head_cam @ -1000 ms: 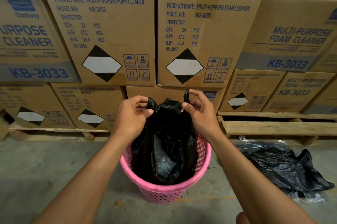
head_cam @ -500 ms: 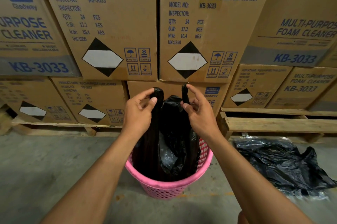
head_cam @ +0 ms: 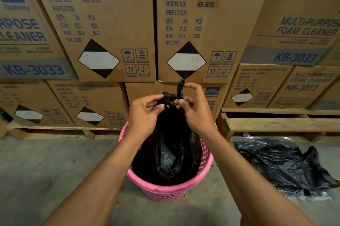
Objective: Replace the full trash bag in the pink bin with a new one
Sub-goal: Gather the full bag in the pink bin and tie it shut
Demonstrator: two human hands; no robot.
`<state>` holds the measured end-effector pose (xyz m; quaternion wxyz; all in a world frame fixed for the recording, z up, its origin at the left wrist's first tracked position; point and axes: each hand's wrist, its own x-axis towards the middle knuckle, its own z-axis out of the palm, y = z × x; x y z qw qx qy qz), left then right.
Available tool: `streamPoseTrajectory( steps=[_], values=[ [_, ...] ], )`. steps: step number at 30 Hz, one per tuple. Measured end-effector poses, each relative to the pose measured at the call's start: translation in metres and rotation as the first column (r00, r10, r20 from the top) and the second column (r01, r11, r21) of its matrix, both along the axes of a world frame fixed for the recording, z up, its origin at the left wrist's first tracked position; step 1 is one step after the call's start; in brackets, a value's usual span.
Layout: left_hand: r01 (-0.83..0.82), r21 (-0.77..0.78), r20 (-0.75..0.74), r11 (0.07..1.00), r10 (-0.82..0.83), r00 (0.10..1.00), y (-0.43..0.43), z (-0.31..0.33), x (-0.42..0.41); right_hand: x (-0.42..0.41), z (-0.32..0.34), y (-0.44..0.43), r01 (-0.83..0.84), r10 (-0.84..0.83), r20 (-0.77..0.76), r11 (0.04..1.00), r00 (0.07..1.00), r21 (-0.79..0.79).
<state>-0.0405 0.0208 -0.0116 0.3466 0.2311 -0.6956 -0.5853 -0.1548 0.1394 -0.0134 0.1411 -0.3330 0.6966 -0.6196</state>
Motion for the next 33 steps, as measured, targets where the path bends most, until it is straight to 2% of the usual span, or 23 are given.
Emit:
streamPoseTrajectory(
  steps=[2,5,11,16,18,20,23,26,28,31,33],
  values=[
    [0.023,0.022,0.024,0.999,-0.024,0.999,-0.003,-0.005,0.001,0.000,-0.004,-0.005,0.002,-0.003,0.040,1.000,0.999,0.029],
    [0.027,0.032,0.120,0.999,-0.030,0.992,-0.011,-0.015,0.002,-0.001,-0.007,-0.011,0.025,-0.026,0.008,0.993,1.000,0.114],
    [0.120,0.020,0.091,0.993,-0.121,0.988,-0.016,-0.016,-0.001,-0.005,-0.020,-0.013,0.007,-0.002,-0.033,0.989,0.999,0.149],
    [0.194,0.123,0.139,0.973,-0.211,0.968,-0.022,-0.019,-0.006,-0.003,-0.030,-0.015,-0.098,0.107,-0.050,0.984,0.993,0.149],
    [0.135,0.131,0.132,0.982,-0.152,0.979,-0.023,-0.020,-0.009,-0.002,-0.030,-0.013,-0.119,0.117,0.019,0.982,0.993,0.144],
    [0.029,0.110,0.151,0.994,-0.045,0.987,-0.028,-0.019,-0.010,-0.002,-0.030,-0.008,-0.110,0.105,0.033,0.968,0.994,0.225],
    [-0.043,0.030,0.240,0.999,0.034,0.970,-0.034,-0.020,-0.013,0.001,-0.029,-0.002,-0.062,0.119,-0.152,0.940,0.981,0.337],
    [-0.048,-0.016,0.314,0.999,0.050,0.948,-0.034,-0.015,-0.017,0.003,-0.032,0.001,0.061,0.057,-0.385,0.956,0.921,0.287],
    [0.010,0.019,0.381,1.000,-0.016,0.925,-0.036,-0.009,-0.020,0.001,-0.034,0.003,0.051,0.077,-0.482,0.968,0.873,0.247],
    [0.129,0.036,0.449,0.991,-0.131,0.884,-0.042,-0.001,-0.022,-0.002,-0.034,0.005,-0.024,0.148,-0.520,0.971,0.841,0.237],
    [0.172,0.017,0.467,0.985,-0.160,0.870,-0.043,0.002,-0.022,-0.003,-0.032,0.005,-0.034,0.137,-0.440,0.972,0.888,0.234]
  ],
)
